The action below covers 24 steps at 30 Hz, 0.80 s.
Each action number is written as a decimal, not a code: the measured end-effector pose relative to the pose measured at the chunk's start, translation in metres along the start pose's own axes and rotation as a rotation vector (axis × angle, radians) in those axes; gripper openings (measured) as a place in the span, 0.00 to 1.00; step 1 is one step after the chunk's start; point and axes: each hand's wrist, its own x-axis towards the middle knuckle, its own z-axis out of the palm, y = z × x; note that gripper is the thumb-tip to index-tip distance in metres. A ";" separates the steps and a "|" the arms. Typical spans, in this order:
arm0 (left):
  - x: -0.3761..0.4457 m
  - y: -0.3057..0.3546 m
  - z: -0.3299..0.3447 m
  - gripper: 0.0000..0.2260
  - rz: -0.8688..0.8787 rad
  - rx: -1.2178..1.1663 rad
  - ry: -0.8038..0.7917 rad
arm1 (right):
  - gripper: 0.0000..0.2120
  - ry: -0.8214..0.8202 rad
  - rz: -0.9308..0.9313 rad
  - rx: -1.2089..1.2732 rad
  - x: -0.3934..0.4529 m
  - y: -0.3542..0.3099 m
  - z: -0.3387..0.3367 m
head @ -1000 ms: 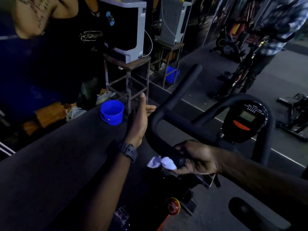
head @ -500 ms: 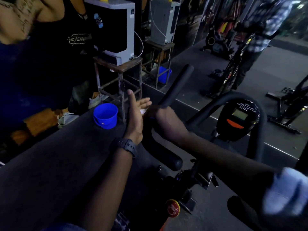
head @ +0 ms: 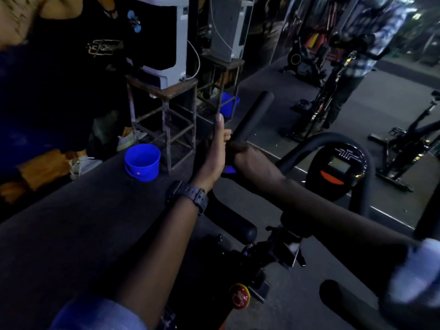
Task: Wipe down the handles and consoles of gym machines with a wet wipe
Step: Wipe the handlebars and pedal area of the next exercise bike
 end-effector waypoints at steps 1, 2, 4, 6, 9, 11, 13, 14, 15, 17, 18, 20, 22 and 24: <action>0.002 0.001 0.004 0.37 0.028 0.005 -0.010 | 0.12 -0.013 0.033 -0.026 -0.012 0.012 0.007; 0.002 0.001 0.006 0.39 0.051 0.017 -0.011 | 0.14 -0.006 0.077 -0.089 -0.025 0.033 0.021; 0.002 -0.003 0.005 0.39 0.104 0.045 0.002 | 0.20 -0.083 0.101 -0.213 -0.055 0.087 0.054; 0.002 -0.007 0.003 0.38 0.119 0.011 0.012 | 0.21 -0.144 0.070 -0.275 -0.068 0.106 0.062; 0.005 -0.012 0.007 0.37 0.118 0.022 -0.023 | 0.16 0.094 -0.069 -0.140 -0.048 0.044 0.026; 0.001 -0.014 0.010 0.37 0.143 0.080 -0.070 | 0.13 0.235 -0.095 -0.088 -0.027 0.014 0.015; 0.000 -0.018 0.010 0.36 0.153 0.094 -0.084 | 0.14 0.102 -0.093 -0.115 -0.033 0.020 0.015; -0.001 -0.019 0.009 0.34 0.173 0.090 -0.090 | 0.16 0.051 -0.113 -0.156 -0.052 0.024 0.010; -0.002 -0.018 0.007 0.32 0.198 0.085 -0.106 | 0.19 0.023 -0.145 -0.193 -0.074 0.033 0.007; -0.005 -0.016 0.008 0.33 0.216 0.077 -0.192 | 0.24 -0.035 -0.188 -0.239 -0.118 0.046 -0.012; -0.005 -0.016 0.008 0.35 0.209 0.081 -0.237 | 0.23 -0.065 -0.181 -0.264 -0.129 0.048 -0.017; -0.004 -0.014 0.012 0.37 0.183 0.079 -0.279 | 0.19 -0.048 -0.147 -0.264 -0.121 0.046 -0.018; -0.001 -0.012 0.014 0.35 0.122 0.029 -0.264 | 0.15 0.025 -0.140 -0.124 -0.083 0.034 -0.008; 0.001 -0.011 0.017 0.33 0.087 -0.011 -0.251 | 0.09 0.053 -0.093 -0.023 -0.041 0.025 -0.006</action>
